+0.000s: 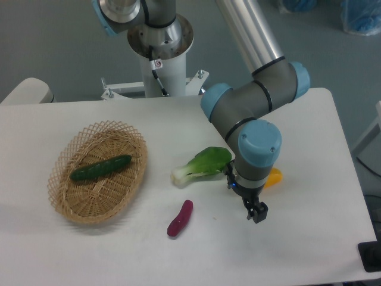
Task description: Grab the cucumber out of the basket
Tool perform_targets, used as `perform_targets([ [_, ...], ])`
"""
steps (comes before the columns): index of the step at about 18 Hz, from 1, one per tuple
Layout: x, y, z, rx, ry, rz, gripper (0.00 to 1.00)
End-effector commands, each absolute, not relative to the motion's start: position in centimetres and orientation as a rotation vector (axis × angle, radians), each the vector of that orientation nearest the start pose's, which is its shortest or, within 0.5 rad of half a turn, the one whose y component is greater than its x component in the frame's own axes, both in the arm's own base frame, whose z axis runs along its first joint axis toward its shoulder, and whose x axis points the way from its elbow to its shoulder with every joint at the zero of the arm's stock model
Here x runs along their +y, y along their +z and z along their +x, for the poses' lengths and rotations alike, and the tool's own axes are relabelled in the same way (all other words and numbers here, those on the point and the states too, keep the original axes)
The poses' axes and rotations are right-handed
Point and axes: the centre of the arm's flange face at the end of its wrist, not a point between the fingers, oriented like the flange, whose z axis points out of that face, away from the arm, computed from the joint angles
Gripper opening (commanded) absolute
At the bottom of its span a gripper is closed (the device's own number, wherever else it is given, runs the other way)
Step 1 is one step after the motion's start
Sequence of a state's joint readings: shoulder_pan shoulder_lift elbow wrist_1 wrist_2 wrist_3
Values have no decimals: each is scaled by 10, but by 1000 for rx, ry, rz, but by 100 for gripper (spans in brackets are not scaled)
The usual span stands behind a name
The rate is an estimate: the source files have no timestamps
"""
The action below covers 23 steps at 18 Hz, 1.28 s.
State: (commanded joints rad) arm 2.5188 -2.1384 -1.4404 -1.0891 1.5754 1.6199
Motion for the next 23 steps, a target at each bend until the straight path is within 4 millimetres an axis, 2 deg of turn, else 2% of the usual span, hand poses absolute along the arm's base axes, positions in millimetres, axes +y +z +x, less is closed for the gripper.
perform_targets([
  [6,507,264,-483,1026,71,-2953,100],
  [10,509,276,-465,995,41,-2890,100],
  [13,498,279,-433,978,-14,-2882,100],
  [16,495,290,-398,944,-54,-2828,100],
  [18,497,285,-360,970,-102,-2815,100],
  [23,500,298,-280,855,-127,-2856,100],
])
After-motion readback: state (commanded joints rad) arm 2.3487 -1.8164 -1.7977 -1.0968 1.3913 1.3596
